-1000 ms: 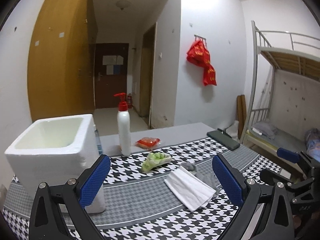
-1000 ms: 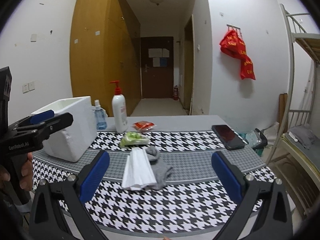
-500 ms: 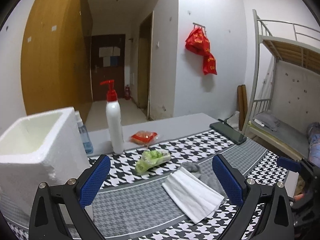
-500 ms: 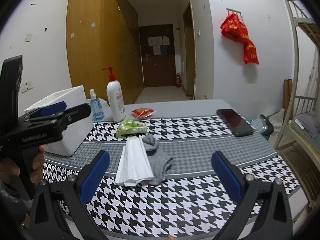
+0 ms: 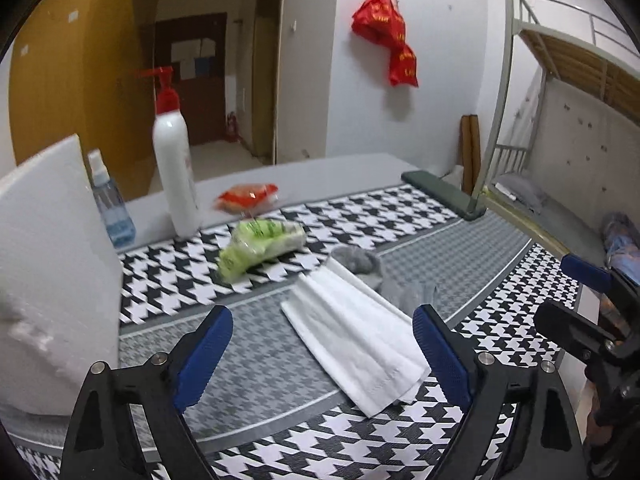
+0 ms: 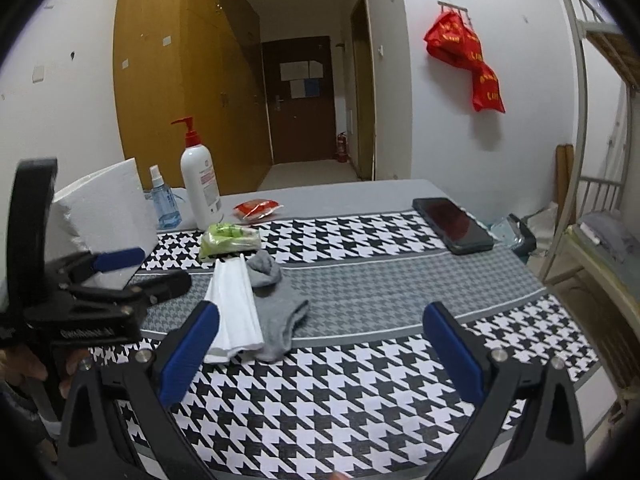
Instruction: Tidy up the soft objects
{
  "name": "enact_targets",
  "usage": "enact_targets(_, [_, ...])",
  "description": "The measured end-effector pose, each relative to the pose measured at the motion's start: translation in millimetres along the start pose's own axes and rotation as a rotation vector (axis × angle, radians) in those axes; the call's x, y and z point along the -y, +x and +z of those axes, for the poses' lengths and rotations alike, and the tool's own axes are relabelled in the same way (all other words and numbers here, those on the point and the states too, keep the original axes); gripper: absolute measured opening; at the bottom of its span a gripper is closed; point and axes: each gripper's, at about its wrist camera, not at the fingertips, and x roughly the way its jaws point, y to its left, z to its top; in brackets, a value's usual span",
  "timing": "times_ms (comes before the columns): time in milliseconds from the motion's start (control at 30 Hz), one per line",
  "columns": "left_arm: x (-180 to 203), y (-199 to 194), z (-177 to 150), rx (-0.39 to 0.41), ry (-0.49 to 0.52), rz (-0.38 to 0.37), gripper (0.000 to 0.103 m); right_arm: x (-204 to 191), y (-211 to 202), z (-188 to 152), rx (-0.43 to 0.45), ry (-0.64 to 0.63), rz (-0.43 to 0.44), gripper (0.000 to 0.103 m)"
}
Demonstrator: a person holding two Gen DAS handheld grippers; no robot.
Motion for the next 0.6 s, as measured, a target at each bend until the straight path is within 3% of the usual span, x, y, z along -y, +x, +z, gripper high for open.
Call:
enact_targets(100, [1.4, 11.8, -0.1, -0.045, -0.014, -0.022, 0.082, -0.7, 3.8, 0.6, -0.006, -0.016, 0.016, 0.103])
enact_targets(433, [4.0, 41.1, -1.1, -0.132, -0.065, -0.026, 0.069, 0.2, 16.5, 1.4, -0.035, -0.043, 0.064, 0.103])
enact_targets(567, [6.5, 53.9, -4.2, -0.173, -0.053, -0.032, 0.050, 2.9, 17.9, 1.0, -0.046, -0.050, 0.070, 0.103])
enact_targets(600, [6.9, 56.2, -4.7, -0.181, -0.052, -0.033, 0.049, 3.9, 18.1, 1.2, -0.046, -0.049, 0.073, 0.103])
